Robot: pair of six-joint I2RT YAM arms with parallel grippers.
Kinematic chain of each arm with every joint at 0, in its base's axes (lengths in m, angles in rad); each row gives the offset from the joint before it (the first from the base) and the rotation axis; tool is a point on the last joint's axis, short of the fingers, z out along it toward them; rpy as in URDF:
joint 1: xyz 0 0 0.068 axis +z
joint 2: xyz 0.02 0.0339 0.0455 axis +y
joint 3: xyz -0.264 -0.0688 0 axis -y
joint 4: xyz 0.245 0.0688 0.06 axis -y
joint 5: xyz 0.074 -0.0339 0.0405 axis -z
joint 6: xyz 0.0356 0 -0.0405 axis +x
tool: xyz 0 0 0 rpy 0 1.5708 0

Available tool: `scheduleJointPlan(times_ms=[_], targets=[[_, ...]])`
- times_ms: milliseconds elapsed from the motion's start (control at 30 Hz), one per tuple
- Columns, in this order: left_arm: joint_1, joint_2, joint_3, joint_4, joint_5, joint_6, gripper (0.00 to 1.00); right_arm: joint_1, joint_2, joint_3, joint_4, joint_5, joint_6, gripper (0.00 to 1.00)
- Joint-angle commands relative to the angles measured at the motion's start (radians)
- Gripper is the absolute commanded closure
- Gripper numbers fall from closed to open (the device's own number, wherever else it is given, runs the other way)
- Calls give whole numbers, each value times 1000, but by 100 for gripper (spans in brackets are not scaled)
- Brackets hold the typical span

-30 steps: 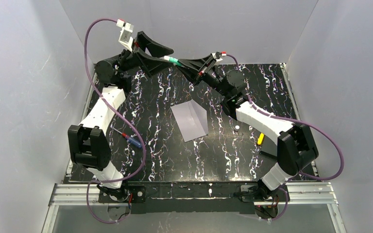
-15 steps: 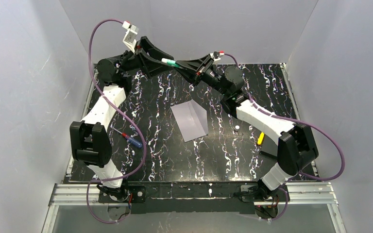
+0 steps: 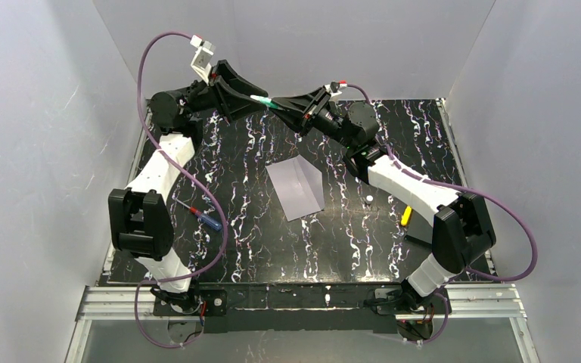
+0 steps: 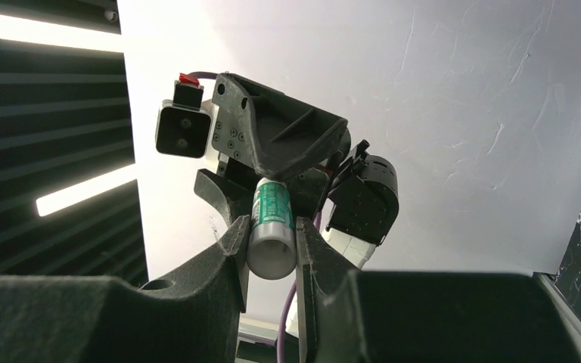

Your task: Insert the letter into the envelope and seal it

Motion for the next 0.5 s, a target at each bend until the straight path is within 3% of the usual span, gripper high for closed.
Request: scheduleJointPlan(times_ms=[0,100,200,400,467], targets=[[4,-30,-14,12,31,18,49,0,-24,53,23,-5,-14,95],[4,-30,-21,12,35,19,45,0,-21,54,24,-12,-13,95],[4,-31,-22,9,24,26,50,0,-17,57,27,-20,-15,95],[6,-35,-22,-39,17,80,97,1,-3,71,25,-31,-17,94],[8,-38,-25,-40,11,89,100,1,3,80,13,-38,-26,90]])
